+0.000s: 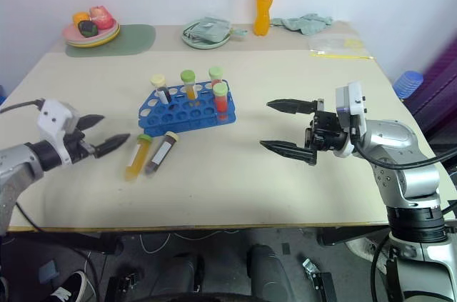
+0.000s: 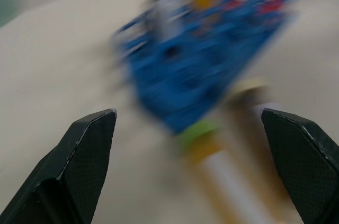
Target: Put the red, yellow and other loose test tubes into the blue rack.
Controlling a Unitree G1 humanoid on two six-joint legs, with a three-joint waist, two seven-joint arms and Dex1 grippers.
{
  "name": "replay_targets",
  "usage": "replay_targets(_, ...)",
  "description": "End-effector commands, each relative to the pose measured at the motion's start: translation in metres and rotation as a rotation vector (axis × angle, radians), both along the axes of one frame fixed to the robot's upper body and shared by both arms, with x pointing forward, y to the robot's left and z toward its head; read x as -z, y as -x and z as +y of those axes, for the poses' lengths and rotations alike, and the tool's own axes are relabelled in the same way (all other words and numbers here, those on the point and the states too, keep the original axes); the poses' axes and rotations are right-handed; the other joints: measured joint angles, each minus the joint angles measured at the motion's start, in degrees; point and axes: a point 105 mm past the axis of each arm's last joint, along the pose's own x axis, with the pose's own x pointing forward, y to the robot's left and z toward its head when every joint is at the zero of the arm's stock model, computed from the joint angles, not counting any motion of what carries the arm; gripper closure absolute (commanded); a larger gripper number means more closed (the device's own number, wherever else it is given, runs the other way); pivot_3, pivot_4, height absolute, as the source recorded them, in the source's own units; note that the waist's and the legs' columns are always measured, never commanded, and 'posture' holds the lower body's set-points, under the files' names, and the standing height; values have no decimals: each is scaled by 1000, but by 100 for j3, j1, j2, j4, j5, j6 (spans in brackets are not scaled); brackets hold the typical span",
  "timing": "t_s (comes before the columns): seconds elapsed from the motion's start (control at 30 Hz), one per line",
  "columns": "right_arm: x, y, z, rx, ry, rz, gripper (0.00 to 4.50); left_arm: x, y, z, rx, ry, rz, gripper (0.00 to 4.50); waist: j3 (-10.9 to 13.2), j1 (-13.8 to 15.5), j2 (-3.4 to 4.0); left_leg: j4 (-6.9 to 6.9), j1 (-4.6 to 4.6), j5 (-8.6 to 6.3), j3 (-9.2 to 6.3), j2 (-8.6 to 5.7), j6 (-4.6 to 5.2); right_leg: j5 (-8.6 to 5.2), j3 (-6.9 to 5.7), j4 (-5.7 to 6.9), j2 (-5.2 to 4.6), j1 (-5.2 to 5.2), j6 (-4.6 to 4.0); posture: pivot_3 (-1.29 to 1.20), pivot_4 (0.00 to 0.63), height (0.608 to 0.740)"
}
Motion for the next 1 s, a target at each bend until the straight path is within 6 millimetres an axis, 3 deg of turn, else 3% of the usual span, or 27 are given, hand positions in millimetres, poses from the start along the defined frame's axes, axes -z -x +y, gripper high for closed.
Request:
replay_targets(0.03,-5,0,4,-19,-7,-37,73,-3,2,1,-103,1,191,0,1,-8,-6,1,-2,0,0,-1,0,0,0,1,-1,0,1,0,150,740)
replay_targets(0.33,-3,-1,10,-25,-19,-36,73,-11,-9,-24,-140,170,364,0,1,-14,-8,-2,3,1,-4,-4,-1,1,-3,9,-1,-1,1,0,150,740)
replay_targets(0.6,-4,0,2,29,-6,-43,73,26,-8,-27,-222,183,438,0,0,-1,-8,-4,1,6,-8,-5,-10,1,-3,10,-4,-4,0,0,150,740)
replay_targets(1.0,-4,0,3,63,-17,-48,73,46,-5,-26,-251,166,483,0,-3,11,-15,-1,1,8,-10,-10,-15,2,-3,9,-8,-1,0,0,150,740)
